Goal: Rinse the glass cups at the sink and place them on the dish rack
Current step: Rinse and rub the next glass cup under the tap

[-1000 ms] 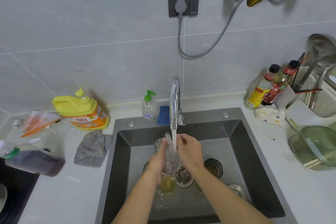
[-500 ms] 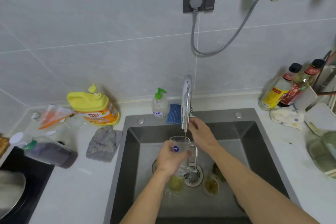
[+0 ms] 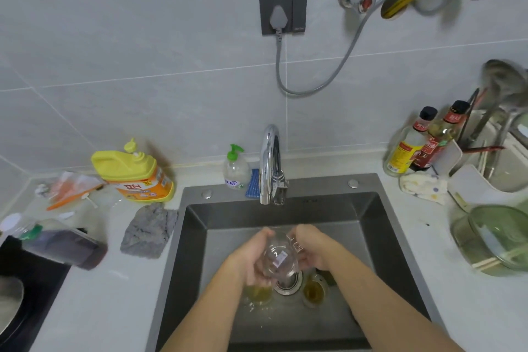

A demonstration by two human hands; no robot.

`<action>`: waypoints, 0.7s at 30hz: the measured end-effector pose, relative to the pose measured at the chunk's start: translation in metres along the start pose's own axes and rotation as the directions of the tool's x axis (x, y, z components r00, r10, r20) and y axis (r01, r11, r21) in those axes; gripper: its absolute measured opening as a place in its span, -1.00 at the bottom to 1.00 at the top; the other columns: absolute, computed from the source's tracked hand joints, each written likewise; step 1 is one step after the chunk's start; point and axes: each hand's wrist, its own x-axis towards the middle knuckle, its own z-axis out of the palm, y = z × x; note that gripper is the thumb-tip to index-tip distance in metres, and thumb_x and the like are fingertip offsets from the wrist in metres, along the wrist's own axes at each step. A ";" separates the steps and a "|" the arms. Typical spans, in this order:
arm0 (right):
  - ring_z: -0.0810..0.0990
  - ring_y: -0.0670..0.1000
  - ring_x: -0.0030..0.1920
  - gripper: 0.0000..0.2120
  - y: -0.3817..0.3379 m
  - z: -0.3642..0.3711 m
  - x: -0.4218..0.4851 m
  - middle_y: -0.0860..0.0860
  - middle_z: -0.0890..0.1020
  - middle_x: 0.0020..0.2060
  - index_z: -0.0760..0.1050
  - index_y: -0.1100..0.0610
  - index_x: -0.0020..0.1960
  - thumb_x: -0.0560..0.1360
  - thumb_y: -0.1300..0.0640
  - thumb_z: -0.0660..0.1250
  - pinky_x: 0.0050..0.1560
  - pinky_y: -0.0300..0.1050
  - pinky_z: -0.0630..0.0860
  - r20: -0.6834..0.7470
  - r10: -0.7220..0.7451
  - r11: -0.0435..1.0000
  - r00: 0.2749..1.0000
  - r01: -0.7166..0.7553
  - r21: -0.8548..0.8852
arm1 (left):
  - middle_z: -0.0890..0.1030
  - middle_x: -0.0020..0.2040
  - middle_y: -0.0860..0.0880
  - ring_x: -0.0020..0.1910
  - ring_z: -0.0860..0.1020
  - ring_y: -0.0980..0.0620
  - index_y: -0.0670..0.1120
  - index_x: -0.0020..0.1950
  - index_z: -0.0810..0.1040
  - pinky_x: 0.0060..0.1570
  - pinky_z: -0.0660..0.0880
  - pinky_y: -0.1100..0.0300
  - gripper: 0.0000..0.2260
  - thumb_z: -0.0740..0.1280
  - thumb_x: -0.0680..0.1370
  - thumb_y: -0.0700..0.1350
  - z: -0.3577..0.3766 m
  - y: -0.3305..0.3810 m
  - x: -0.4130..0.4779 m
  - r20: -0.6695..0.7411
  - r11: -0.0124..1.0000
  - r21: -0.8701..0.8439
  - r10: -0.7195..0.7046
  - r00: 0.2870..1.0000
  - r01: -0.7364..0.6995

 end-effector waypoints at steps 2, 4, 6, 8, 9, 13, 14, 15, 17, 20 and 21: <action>0.72 0.23 -0.07 -0.79 0.001 -0.007 -0.005 0.29 0.65 0.04 0.41 0.24 0.25 0.66 0.26 0.10 -0.13 0.11 0.72 0.016 0.066 0.995 0.998 -0.067 0.074 | 0.74 -0.05 -0.16 -0.15 0.66 -0.08 -0.15 0.13 0.64 -0.34 0.54 0.22 -0.46 0.19 0.63 0.30 0.002 -0.001 -0.005 -0.018 1.000 0.018 -0.008 1.000 0.008; 0.73 0.26 -0.07 -0.78 0.003 -0.011 -0.011 0.33 0.66 0.05 0.41 0.28 0.24 0.64 0.24 0.14 -0.17 0.09 0.71 0.063 0.106 0.984 0.992 -0.114 0.140 | 0.72 -0.10 -0.16 -0.23 0.65 -0.06 -0.15 0.06 0.65 -0.35 0.51 0.23 -0.48 0.22 0.62 0.31 0.005 -0.001 -0.009 -0.026 1.000 0.018 -0.013 1.000 0.014; 0.73 0.29 -0.03 -0.78 0.006 -0.016 -0.017 0.35 0.66 0.06 0.43 0.29 0.22 0.64 0.21 0.16 -0.12 0.14 0.72 0.094 0.118 0.981 0.988 -0.131 0.142 | 0.72 -0.14 -0.17 -0.28 0.64 -0.06 -0.16 0.02 0.65 -0.37 0.51 0.23 -0.47 0.26 0.61 0.31 0.009 -0.001 -0.017 -0.015 1.000 0.002 -0.018 1.000 0.018; 0.72 0.27 0.00 -0.80 0.010 -0.020 -0.021 0.32 0.65 0.06 0.44 0.26 0.20 0.64 0.20 0.16 -0.04 0.17 0.72 0.086 0.114 0.987 0.990 -0.123 0.105 | 0.71 -0.17 -0.15 -0.27 0.61 -0.04 -0.15 0.00 0.65 -0.34 0.51 0.23 -0.47 0.29 0.60 0.33 0.013 -0.002 -0.018 -0.008 1.000 -0.008 -0.007 1.000 0.007; 0.71 0.22 -0.03 -0.81 0.012 -0.022 -0.024 0.28 0.65 0.04 0.44 0.23 0.19 0.65 0.20 0.16 -0.03 0.13 0.72 0.068 0.098 0.993 0.993 -0.102 0.066 | 0.70 -0.15 -0.13 -0.26 0.61 -0.03 -0.14 0.00 0.65 -0.32 0.51 0.22 -0.47 0.31 0.58 0.34 0.016 -0.002 -0.020 -0.005 1.000 -0.007 -0.003 1.000 0.003; 0.55 0.01 -0.38 -0.76 0.023 -0.024 -0.026 0.08 0.60 -0.27 0.52 0.20 0.03 0.71 0.12 0.13 -0.26 -0.07 0.57 -0.072 -0.067 0.991 0.995 0.058 -0.122 | 0.75 0.02 -0.13 -0.08 0.72 -0.11 -0.15 0.20 0.64 -0.15 0.65 0.09 -0.44 0.43 0.51 0.32 0.025 -0.003 -0.022 0.015 0.994 -0.019 0.111 0.994 -0.111; 0.57 0.03 -0.37 -0.74 0.028 -0.025 -0.026 0.07 0.60 -0.26 0.53 0.19 0.01 0.71 0.10 0.12 -0.23 -0.03 0.57 -0.115 -0.122 0.985 0.986 0.106 -0.134 | 0.75 0.08 -0.16 0.02 0.73 -0.17 -0.15 0.26 0.62 -0.01 0.68 0.00 -0.45 0.46 0.52 0.28 0.028 -0.004 -0.022 0.047 0.984 -0.031 0.174 0.984 -0.173; 0.63 0.06 -0.29 -0.74 0.033 -0.028 -0.025 0.07 0.64 -0.21 0.54 0.17 0.03 0.70 0.09 0.12 -0.15 0.01 0.61 -0.166 -0.166 0.981 0.972 0.146 -0.126 | 0.74 0.13 -0.17 0.10 0.72 -0.19 -0.12 0.31 0.60 0.12 0.65 -0.07 -0.47 0.48 0.52 0.24 0.032 -0.005 -0.025 0.081 0.970 -0.056 0.240 0.967 -0.236; 0.69 0.07 -0.10 -0.78 0.042 -0.032 -0.027 0.08 0.69 -0.07 0.54 0.12 0.07 0.71 0.08 0.15 0.02 0.08 0.65 -0.264 -0.246 0.969 0.933 0.237 -0.065 | 0.68 0.26 -0.10 0.22 0.65 -0.12 0.00 0.40 0.52 0.22 0.56 -0.07 -0.44 0.56 0.47 0.14 0.034 -0.007 -0.028 0.096 0.924 -0.060 0.383 0.919 -0.378; 0.67 0.03 -0.04 -0.77 0.055 -0.029 -0.038 0.08 0.68 0.01 0.55 0.12 0.08 0.74 0.07 0.15 0.09 0.05 0.66 -0.323 -0.337 0.928 0.884 0.370 0.044 | 0.58 0.41 -0.02 0.34 0.56 -0.02 0.05 0.46 0.49 0.28 0.47 0.06 -0.32 0.61 0.36 -0.04 0.031 -0.009 -0.022 0.132 0.837 -0.064 0.548 0.826 -0.544; 0.68 0.03 -0.02 -0.77 0.059 -0.026 -0.042 0.08 0.68 0.02 0.55 0.12 0.10 0.74 0.05 0.15 0.14 0.09 0.66 -0.335 -0.347 0.914 0.876 0.396 0.086 | 0.57 0.43 -0.01 0.38 0.54 -0.02 0.05 0.44 0.51 0.28 0.47 0.07 -0.34 0.60 0.36 -0.08 0.031 -0.009 -0.021 0.154 0.820 -0.089 0.572 0.805 -0.566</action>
